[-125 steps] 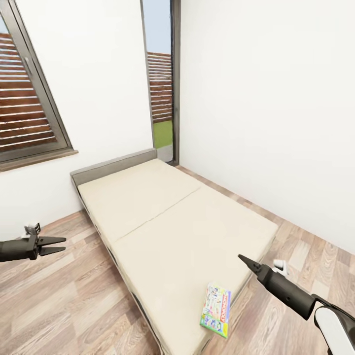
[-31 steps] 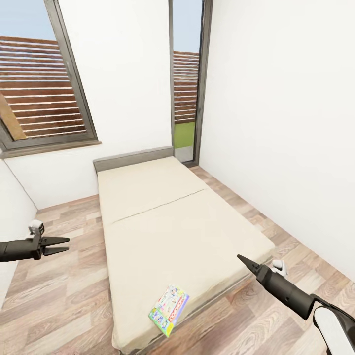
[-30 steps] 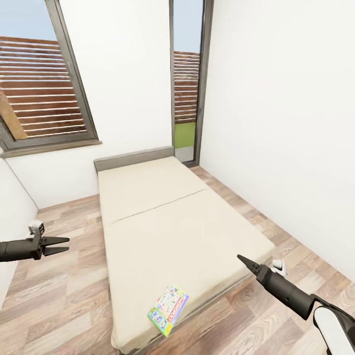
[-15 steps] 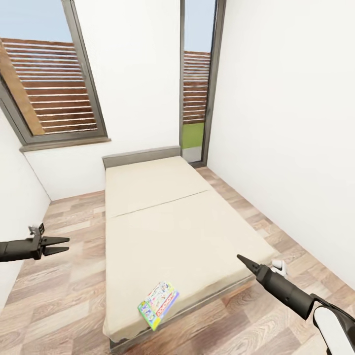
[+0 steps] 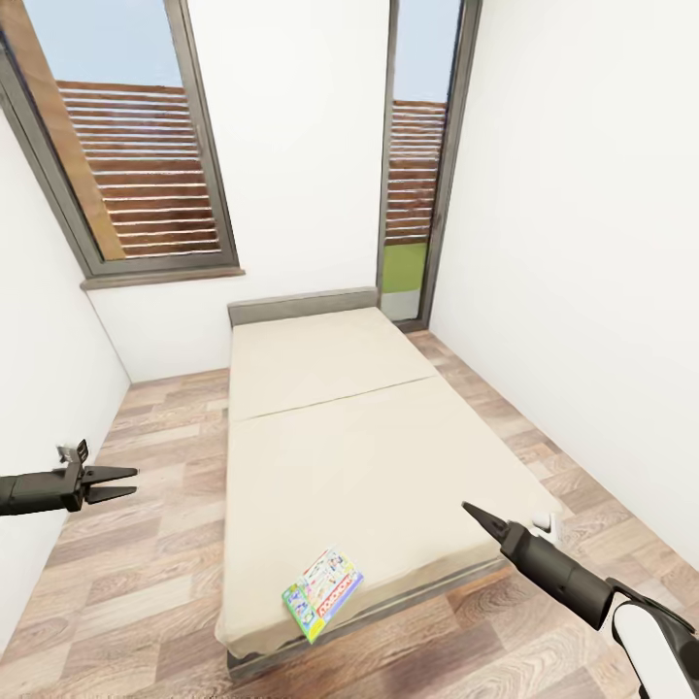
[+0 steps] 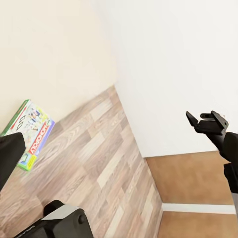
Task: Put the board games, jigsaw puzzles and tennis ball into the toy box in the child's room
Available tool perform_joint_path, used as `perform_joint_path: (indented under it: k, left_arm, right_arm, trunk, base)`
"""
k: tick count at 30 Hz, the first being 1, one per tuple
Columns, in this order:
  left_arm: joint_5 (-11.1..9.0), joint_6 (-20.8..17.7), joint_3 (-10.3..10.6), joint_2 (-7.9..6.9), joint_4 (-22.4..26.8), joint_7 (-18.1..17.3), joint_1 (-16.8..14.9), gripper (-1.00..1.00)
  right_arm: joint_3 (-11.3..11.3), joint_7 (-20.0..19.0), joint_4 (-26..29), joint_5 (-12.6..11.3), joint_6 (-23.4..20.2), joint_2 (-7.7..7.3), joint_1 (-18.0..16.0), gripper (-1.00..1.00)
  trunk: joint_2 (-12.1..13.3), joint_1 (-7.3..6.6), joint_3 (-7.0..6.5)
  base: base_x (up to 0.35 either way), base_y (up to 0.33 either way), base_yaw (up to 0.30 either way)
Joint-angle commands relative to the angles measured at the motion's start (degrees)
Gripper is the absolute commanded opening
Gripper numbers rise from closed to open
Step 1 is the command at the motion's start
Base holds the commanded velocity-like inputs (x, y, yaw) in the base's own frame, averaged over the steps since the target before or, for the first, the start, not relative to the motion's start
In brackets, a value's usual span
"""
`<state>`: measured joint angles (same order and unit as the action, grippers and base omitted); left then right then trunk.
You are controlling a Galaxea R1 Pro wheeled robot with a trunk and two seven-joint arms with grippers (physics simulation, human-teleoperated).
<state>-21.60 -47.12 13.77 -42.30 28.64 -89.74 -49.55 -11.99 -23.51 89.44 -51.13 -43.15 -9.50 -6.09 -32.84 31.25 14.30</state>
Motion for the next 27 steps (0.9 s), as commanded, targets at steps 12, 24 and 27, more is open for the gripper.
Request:
perform_joint_path:
  k: [12, 24, 27]
  left_arm:
    - [-0.2, -0.6, 0.4, -0.06, 0.0, -0.3, -0.1, 1.0]
    - [-0.2, -0.6, 0.4, -0.06, 0.0, -0.3, -0.1, 1.0]
    - [-0.2, -0.6, 0.4, -0.04, 0.0, -0.3, -0.1, 1.0]
  right_arm:
    - [-0.1, -0.1, 0.0, 0.0, -0.4, 0.01, 0.0, 1.0]
    - [-0.1, -0.1, 0.0, -0.1, -0.4, 0.01, 0.0, 1.0]
    - [-0.1, -0.1, 0.0, -0.1, -0.4, 0.01, 0.0, 1.0]
  trunk:
    - [-0.1, 0.02, 0.1]
    - [-0.1, 0.02, 0.1]
    - [-0.1, 0.02, 0.1]
  base:
    - [0.0, -0.002, 0.179]
    - [0.0, 0.0, 0.18]
    - [0.0, 0.0, 0.18]
